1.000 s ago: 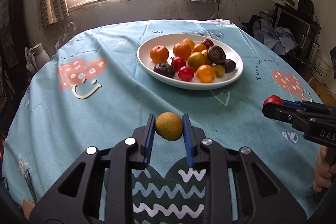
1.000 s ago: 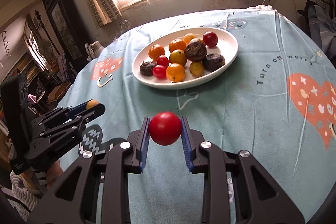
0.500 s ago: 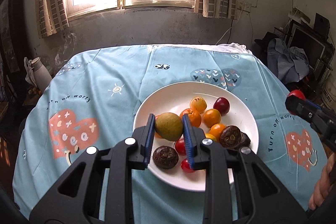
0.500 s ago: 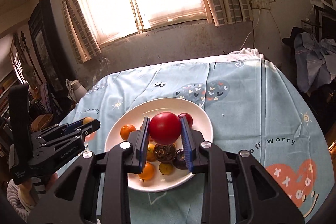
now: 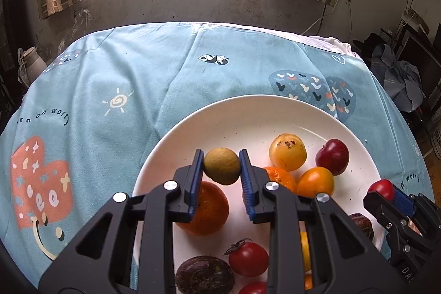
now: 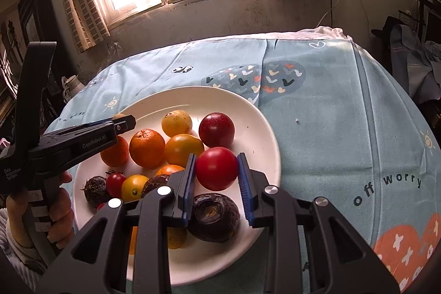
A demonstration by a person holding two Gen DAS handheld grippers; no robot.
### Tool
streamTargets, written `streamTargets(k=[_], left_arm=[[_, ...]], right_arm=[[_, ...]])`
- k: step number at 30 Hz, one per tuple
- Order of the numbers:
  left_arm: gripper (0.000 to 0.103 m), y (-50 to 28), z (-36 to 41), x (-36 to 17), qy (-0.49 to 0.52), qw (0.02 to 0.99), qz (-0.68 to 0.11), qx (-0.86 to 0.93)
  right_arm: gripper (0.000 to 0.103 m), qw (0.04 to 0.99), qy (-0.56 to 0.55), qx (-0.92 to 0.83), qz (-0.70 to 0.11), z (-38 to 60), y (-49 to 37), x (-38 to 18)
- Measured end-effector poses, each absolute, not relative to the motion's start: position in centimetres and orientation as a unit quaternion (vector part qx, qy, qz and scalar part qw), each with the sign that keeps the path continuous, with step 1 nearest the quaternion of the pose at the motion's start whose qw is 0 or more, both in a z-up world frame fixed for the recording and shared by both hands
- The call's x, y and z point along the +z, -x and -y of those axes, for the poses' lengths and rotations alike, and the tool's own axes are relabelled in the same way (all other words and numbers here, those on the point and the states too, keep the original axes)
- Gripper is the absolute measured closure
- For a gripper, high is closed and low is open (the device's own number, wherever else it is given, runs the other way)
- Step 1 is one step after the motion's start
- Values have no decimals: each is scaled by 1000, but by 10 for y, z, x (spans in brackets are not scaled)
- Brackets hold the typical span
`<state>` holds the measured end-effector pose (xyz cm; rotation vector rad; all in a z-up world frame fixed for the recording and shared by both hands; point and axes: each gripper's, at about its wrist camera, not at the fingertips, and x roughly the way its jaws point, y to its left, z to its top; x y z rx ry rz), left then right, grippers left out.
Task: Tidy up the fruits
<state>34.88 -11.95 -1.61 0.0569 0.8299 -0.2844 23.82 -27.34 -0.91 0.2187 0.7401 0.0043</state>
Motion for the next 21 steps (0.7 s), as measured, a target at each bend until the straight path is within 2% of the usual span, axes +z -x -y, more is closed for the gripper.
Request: streamTargets(k=[5, 6, 7, 14, 21], left_arm=[[49, -342, 122, -13, -43, 916, -377, -130], [43, -340, 123, -11, -48, 919, -370, -125], [42, -338, 123, -10, -53, 921, -365, -123], [42, -309, 122, 4, -75, 932, -335, -114], [36, -262, 105, 24, -93, 943, -303, -97]], right_arm=[[70, 925, -101, 2, -366, 272, -242, -14], [54, 926, -100, -1, -364, 272, -242, -14], [42, 928, -100, -4, -359, 272, -240, -13], [42, 933, -109, 6, -342, 270, -229, -3], [42, 944, -116, 14, -308, 260, -199, 22]])
